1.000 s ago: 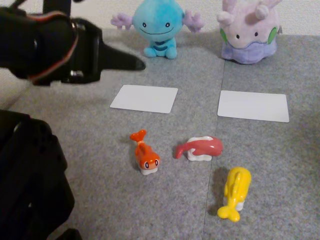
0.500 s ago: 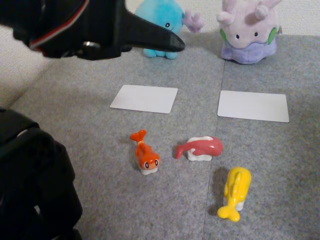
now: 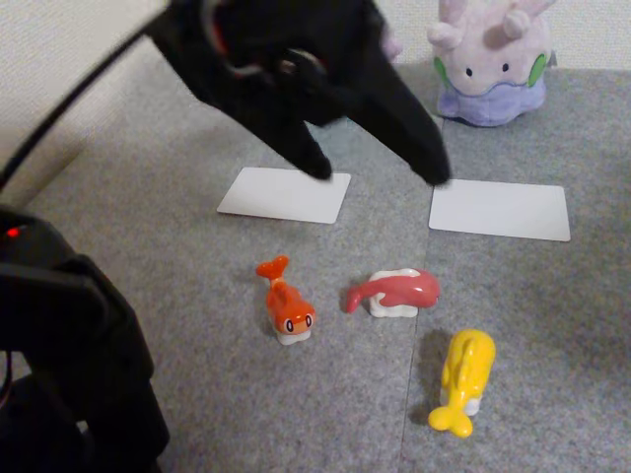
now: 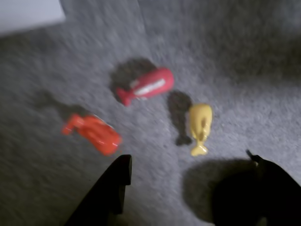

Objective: Wooper wants to eat egg sudhi, and Goomy wants to eat shrimp sushi

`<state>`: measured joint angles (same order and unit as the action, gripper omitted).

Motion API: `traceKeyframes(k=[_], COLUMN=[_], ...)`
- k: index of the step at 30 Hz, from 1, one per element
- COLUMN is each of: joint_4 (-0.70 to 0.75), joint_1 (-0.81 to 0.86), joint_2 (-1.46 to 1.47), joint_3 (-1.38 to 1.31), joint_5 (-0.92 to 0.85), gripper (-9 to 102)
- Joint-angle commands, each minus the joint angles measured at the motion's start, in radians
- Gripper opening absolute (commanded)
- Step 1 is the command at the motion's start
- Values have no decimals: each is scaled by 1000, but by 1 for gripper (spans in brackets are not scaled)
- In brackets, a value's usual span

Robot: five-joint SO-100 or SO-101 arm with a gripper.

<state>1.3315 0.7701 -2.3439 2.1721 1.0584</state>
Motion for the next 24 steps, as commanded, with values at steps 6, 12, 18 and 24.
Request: traceKeyframes(k=[6, 12, 18, 24], joint_4=[-3, -60, -213, -296], joint_1=[183, 235, 268, 273], joint_2=[179, 310, 495, 637], joint_3=[-46, -46, -46, -49], joint_5=[-344, -477, -465, -445], gripper=[31, 31, 31, 31])
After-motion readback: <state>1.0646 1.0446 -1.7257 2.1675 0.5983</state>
